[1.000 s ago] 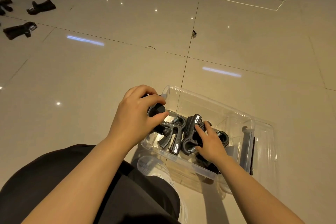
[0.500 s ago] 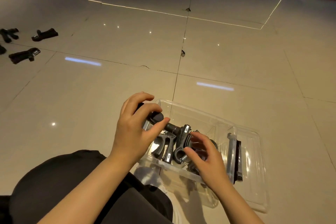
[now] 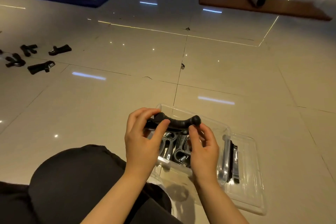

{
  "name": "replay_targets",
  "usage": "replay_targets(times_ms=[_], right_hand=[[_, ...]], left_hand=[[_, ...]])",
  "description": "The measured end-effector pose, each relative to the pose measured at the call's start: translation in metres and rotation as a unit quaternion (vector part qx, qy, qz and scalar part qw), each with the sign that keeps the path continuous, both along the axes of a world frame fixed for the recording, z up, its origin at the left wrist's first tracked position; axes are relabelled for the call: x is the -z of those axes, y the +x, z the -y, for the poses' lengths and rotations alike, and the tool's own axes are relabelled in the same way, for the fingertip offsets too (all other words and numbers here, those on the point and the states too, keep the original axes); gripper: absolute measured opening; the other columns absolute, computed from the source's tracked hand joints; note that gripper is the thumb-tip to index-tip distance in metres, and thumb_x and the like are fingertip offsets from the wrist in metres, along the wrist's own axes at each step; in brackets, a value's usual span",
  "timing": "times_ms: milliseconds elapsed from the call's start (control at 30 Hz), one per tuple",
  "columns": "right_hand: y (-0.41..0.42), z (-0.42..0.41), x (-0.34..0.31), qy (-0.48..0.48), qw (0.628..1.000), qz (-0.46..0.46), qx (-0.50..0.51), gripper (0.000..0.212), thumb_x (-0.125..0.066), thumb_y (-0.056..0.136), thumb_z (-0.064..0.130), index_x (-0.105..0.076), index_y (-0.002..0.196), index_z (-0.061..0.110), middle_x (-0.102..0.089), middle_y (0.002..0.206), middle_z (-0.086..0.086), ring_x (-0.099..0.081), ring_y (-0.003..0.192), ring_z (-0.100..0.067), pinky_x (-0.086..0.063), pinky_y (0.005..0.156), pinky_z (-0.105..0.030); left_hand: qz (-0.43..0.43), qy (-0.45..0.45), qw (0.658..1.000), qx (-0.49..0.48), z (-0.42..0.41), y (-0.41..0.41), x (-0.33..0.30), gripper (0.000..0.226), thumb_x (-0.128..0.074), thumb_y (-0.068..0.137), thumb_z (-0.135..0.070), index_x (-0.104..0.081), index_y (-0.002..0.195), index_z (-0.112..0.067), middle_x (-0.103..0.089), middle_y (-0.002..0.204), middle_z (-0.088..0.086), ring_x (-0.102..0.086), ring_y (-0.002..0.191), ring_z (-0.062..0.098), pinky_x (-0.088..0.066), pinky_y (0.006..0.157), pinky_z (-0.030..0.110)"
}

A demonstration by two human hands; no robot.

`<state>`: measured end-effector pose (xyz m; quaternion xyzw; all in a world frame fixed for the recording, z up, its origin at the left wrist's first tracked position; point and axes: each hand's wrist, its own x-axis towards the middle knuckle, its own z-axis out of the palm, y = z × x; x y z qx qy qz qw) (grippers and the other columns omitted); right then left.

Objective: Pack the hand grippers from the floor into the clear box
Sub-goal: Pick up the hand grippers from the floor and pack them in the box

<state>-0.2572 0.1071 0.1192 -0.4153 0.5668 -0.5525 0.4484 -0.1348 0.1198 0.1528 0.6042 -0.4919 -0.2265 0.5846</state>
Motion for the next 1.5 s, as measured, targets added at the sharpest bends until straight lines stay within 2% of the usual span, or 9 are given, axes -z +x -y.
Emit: replay_targets(times_ms=[267,467,600,733,833,933,1100,1300,1500], right_hand=[[0.010,0.018,0.001,0.061,0.996,0.063,0.029,0.011,-0.058,0.090,0.036,-0.058,0.093,0.046,-0.056,0.112,0.015,-0.056,0.105,-0.012,-0.049,0.093,-0.045],[0.021,0.027,0.014,0.091,0.987,0.122,0.043,0.040,-0.079,0.060,0.048,-0.064,0.095,0.041,-0.053,0.128,-0.004,-0.055,0.117,-0.025,-0.050,0.093,-0.048],[0.012,0.044,0.027,0.126,0.973,0.186,0.045,0.017,-0.074,0.078,0.015,-0.065,0.091,0.020,-0.062,0.102,-0.011,-0.065,0.086,-0.020,-0.056,0.069,-0.034],[-0.002,0.059,0.051,0.124,0.990,0.068,0.028,0.022,-0.079,0.068,0.022,-0.067,0.081,0.035,-0.059,0.114,-0.006,-0.060,0.103,-0.026,-0.053,0.088,-0.046],[-0.016,0.080,0.073,0.125,0.984,-0.120,-0.034,0.023,-0.078,0.071,0.020,-0.062,0.082,0.031,-0.050,0.114,0.005,-0.052,0.106,-0.016,-0.044,0.090,-0.033],[-0.015,0.105,0.096,0.133,0.939,-0.283,-0.140,0.023,-0.076,0.073,0.020,-0.061,0.091,0.025,-0.044,0.113,0.010,-0.048,0.106,-0.014,-0.038,0.080,-0.024],[0.023,0.146,0.144,0.124,0.833,-0.469,-0.266,0.031,-0.069,0.077,0.028,-0.062,0.106,0.022,-0.044,0.127,0.003,-0.041,0.117,-0.023,-0.046,0.085,-0.035],[0.053,0.145,0.195,0.154,0.720,-0.569,-0.366,0.037,-0.058,0.086,0.027,-0.055,0.122,0.020,-0.038,0.133,-0.005,-0.032,0.121,-0.032,-0.046,0.081,-0.039],[0.048,0.139,0.209,0.153,0.706,-0.579,-0.377,0.040,-0.052,0.092,0.037,-0.050,0.127,0.019,-0.027,0.146,-0.005,-0.019,0.135,-0.034,-0.047,0.088,-0.043]], left_hand=[[0.065,0.055,0.990,0.110,-0.006,0.004,0.021,0.051,-0.059,0.089,-0.009,-0.048,0.122,-0.046,-0.048,0.117,-0.013,-0.047,0.112,0.001,-0.044,0.087,0.011],[0.076,0.065,0.986,0.133,-0.004,0.011,0.030,0.060,-0.062,0.088,-0.018,-0.039,0.127,-0.058,-0.041,0.118,-0.028,-0.045,0.116,0.000,-0.048,0.092,0.025],[0.099,0.086,0.978,0.165,0.004,0.013,0.038,0.060,-0.069,0.082,-0.026,-0.040,0.123,-0.060,-0.035,0.122,-0.032,-0.041,0.117,-0.005,-0.049,0.091,0.025],[0.202,0.169,0.944,0.201,0.011,0.021,0.049,0.063,-0.067,0.081,-0.039,-0.028,0.126,-0.060,-0.022,0.140,-0.021,-0.028,0.129,0.001,-0.036,0.105,0.023],[0.288,0.269,0.904,0.169,0.018,0.037,0.061,0.068,-0.060,0.084,-0.049,-0.022,0.141,-0.045,-0.017,0.150,-0.012,-0.014,0.137,0.009,-0.024,0.107,0.023],[0.356,0.347,0.852,0.162,0.019,0.047,0.076,0.073,-0.052,0.086,-0.055,-0.016,0.146,-0.036,-0.009,0.155,-0.008,-0.006,0.142,0.013,-0.016,0.113,0.030],[0.409,0.395,0.800,0.194,0.021,0.054,0.094,0.071,-0.045,0.089,-0.057,-0.009,0.147,-0.037,-0.003,0.157,-0.007,-0.003,0.143,0.012,-0.011,0.117,0.041],[0.401,0.467,0.743,0.264,0.025,0.056,0.108,0.074,-0.045,0.089,-0.056,-0.005,0.148,-0.036,0.005,0.157,-0.007,-0.002,0.144,0.012,-0.002,0.116,0.045],[0.409,0.493,0.717,0.276,0.033,0.058,0.114,0.076,-0.044,0.089,-0.057,-0.003,0.148,-0.034,0.018,0.156,-0.002,0.006,0.144,0.015,0.000,0.116,0.046]])
